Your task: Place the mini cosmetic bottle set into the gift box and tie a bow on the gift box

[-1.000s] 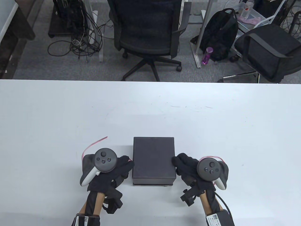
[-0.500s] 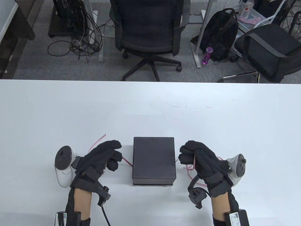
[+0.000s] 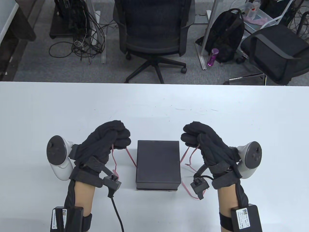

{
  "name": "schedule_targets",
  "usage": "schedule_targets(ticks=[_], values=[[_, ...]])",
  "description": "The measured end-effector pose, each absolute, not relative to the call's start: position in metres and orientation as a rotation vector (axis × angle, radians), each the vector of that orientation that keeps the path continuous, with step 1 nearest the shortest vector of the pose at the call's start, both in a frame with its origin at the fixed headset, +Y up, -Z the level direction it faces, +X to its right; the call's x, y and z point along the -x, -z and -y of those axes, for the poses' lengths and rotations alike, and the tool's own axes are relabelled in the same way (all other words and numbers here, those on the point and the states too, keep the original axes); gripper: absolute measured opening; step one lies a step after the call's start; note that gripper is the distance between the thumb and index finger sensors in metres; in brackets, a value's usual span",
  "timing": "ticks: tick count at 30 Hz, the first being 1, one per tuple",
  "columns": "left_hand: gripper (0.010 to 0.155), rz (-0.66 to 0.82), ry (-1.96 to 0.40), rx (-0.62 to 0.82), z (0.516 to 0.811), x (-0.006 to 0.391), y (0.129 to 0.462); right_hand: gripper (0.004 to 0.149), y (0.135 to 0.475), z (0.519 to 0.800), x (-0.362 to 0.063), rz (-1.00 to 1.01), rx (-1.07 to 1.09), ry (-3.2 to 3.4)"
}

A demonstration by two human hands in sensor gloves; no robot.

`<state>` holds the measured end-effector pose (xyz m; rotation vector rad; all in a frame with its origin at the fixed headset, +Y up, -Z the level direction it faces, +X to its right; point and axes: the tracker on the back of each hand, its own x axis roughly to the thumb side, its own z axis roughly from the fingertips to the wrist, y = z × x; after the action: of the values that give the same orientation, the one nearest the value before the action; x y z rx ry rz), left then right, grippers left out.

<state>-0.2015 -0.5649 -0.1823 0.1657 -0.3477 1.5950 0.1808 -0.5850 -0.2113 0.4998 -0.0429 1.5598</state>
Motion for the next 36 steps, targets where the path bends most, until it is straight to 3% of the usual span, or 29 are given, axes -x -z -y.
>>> schedule_targets(ticks=[4, 10, 18, 21, 28, 36], values=[[0.044, 0.380, -1.608, -0.230, 0.550, 0.199, 0.177, 0.057, 0.211, 0.582, -0.179, 0.043, -0.480, -1.653], [0.044, 0.335, -1.545, -0.189, 0.567, 0.195, 0.180, 0.053, 0.198, 0.532, -0.179, 0.345, -0.606, -1.486], [0.043, 0.470, -1.592, -0.416, 0.528, 0.186, 0.167, 0.052, 0.202, 0.544, -0.171, 0.351, -0.539, -1.645], [0.043, 0.476, -1.586, -0.411, 0.526, 0.183, 0.166, 0.052, 0.203, 0.548, -0.170, 0.336, -0.533, -1.668], [0.043, 0.472, -1.549, -0.398, 0.529, 0.177, 0.167, 0.051, 0.189, 0.512, -0.172, 0.486, -0.630, -1.452], [0.043, 0.502, -1.509, -0.434, 0.515, 0.168, 0.163, 0.047, 0.193, 0.521, -0.168, 0.508, -0.588, -1.533]])
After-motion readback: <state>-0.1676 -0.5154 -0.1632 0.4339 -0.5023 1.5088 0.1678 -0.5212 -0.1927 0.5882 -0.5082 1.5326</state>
